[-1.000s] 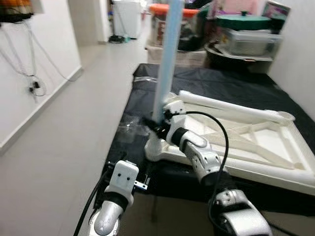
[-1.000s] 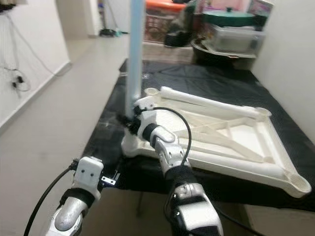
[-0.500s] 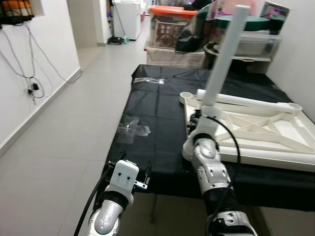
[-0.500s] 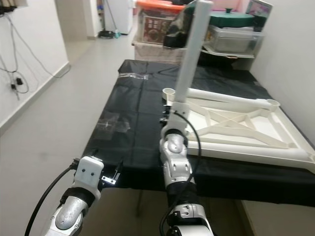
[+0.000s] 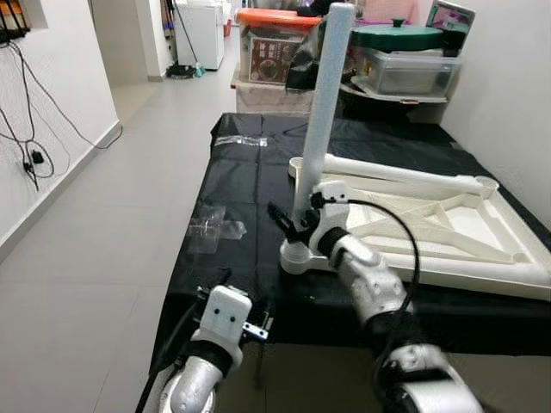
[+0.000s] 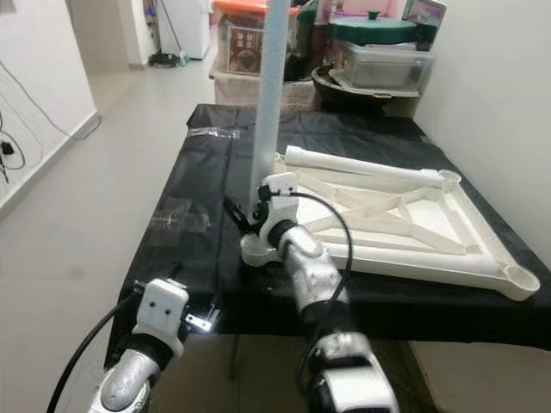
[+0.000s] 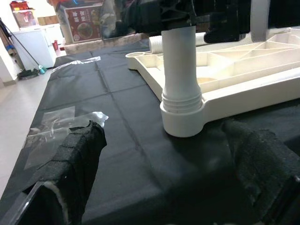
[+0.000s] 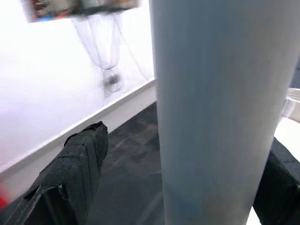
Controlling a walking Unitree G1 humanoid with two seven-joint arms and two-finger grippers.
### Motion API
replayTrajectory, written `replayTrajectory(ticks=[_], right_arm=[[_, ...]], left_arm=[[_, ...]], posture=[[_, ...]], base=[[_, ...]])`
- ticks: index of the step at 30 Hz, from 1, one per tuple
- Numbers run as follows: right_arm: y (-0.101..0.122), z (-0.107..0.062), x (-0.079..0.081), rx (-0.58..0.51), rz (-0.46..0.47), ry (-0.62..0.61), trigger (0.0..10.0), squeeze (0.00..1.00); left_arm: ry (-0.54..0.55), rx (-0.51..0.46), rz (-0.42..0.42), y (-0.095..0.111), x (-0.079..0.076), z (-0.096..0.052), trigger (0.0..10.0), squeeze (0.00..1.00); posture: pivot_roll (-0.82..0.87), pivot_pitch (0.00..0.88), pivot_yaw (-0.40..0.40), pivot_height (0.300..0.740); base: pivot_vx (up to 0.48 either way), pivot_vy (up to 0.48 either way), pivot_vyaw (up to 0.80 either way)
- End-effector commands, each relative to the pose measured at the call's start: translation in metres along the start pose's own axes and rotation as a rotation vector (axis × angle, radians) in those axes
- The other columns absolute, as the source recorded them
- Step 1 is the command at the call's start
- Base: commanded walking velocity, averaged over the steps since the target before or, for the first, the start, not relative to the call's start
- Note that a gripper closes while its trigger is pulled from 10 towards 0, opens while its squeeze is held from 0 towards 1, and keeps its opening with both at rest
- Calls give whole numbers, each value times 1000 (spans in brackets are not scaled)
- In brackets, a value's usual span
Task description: Building children table
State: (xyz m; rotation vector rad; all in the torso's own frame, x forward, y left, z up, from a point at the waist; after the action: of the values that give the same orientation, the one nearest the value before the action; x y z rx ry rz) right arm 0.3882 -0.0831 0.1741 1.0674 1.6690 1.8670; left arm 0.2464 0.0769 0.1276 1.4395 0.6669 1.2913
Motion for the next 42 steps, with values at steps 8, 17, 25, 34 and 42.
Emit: replayTrajectory(ticks=[8,17,25,34,42], right_arm=[[-22,2,17,312,-103,354,10000,0],[-31,5,27,278,-42,403,0,0],[-33,7,2,125,-8,25,0,0],[-31,-34,-52,-74,80,-866,0,0],[-39,-16,-23,-81,122,-818,10000,0]], left_arm=[[11,-24,-31,2,1,-2,10000,0],[11,-15,-33,1,1,-2,10000,0],[10,-8,-34,0,1,-2,10000,0],[5,-2,-34,-1,2,0,10000,0],[-5,2,-32,-2,1,0,10000,0]], posture=[[51,0,-97,740],[49,0,-96,740],[44,0,-91,740],[37,0,-80,740],[40,0,-81,740]], base=[[0,0,0],[0,0,0],[0,0,0],[0,0,0],[0,0,0]])
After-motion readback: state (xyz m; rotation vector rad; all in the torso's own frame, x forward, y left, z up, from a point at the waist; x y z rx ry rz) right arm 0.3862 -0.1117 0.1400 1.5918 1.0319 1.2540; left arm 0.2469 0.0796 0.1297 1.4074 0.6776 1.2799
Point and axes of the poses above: a point about 5 cm out from each wrist's last joint towards the gripper, its own z axis pointing out of the wrist towards the gripper, its own y axis along the axis of the wrist's last joint, x = y × z, the point moved 2 cm from there along z, pointing out of the wrist towards the gripper, and after that the axes turned 13 degrees about z, right-handed, at the moved point
